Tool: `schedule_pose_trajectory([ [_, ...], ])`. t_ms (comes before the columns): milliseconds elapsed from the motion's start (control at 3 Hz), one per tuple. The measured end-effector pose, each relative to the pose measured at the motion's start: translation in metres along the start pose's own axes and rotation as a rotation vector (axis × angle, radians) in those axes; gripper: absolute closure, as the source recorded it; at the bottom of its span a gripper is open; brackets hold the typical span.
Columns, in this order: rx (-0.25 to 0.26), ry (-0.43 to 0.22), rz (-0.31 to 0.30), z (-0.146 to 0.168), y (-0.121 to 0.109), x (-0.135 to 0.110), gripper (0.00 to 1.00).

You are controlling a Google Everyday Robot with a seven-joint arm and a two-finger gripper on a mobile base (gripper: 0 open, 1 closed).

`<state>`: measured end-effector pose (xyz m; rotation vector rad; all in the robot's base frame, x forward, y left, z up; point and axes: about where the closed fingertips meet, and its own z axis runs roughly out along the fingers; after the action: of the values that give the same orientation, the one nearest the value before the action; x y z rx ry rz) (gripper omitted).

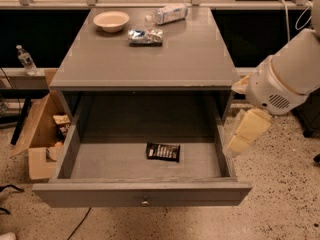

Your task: Pick rxbar chocolate from top drawer and place on counter

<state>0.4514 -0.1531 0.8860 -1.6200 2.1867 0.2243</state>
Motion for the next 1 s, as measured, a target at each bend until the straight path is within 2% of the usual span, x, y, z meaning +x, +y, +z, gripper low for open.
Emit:
schedule_pose_trajectory([
  [333,-0.025,0.013,0.010,0.015,0.001,0.001,0.00],
  [667,-0.087,0.027,0.031,0.073,-0.002,-0.006,0.00],
  [1000,-0.101,0.038,0.059,0.121,-0.009,-0.010,0.00],
])
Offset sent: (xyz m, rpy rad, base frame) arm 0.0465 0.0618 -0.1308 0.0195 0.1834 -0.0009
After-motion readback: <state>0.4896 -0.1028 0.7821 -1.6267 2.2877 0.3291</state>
